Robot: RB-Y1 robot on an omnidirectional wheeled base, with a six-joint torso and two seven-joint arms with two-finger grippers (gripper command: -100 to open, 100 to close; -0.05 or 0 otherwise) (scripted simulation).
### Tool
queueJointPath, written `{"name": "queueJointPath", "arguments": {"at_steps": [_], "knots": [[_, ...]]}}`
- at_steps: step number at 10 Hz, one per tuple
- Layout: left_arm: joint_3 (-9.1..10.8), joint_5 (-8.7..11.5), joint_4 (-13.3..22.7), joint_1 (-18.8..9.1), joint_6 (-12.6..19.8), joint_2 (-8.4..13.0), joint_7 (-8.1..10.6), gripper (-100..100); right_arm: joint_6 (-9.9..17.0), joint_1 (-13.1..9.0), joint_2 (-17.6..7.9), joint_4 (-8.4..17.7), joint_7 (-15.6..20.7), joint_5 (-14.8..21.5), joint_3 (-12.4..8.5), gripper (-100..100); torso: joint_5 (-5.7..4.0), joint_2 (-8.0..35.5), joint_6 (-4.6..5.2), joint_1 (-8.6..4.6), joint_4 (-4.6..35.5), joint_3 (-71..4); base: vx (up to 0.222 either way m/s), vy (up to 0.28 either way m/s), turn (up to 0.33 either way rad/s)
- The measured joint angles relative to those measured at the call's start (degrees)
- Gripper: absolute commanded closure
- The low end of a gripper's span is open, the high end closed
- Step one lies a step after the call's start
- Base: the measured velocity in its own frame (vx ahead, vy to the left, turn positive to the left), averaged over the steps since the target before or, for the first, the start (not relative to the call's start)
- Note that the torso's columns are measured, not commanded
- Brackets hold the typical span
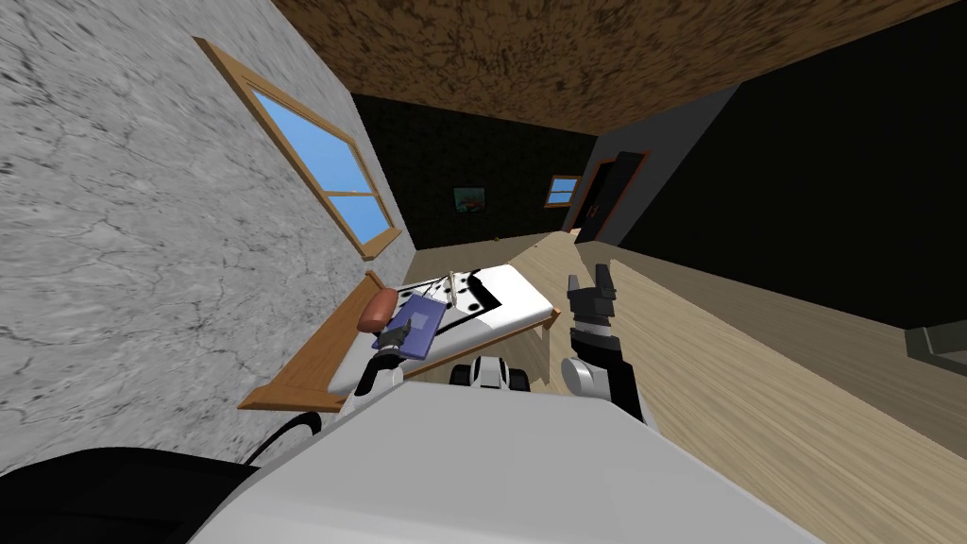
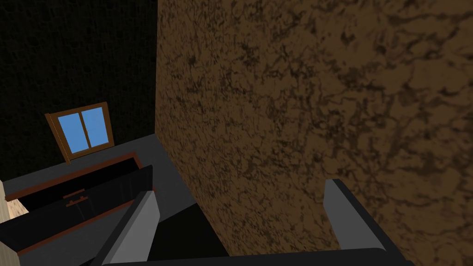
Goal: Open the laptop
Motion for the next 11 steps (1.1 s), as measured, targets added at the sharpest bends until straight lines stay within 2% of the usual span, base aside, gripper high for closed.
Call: {"name": "queueJointPath", "arguments": {"at_steps": [5,6,11], "knots": [[1.57,-0.18,-6.19,2.24,5.40,2.59,3.54,-100,0.00,0.00,0.00,0.00,0.00,0.00,0.00,0,0.01,0.01,0.00,0.02,0.00,0.01,0.005,-0.034,-0.010],[1.60,-0.18,-6.31,2.27,5.59,2.64,3.70,0,0.00,0.00,-0.01,0.00,0.00,0.00,-0.01,0,0.02,0.01,0.00,0.07,0.00,0.01,0.000,0.000,0.000],[1.60,-0.18,-6.29,2.27,5.57,2.63,3.68,0,0.00,0.00,-0.01,0.00,0.00,0.00,-0.01,0,0.00,0.01,0.00,0.01,0.00,0.01,0.000,0.000,0.000]]}}
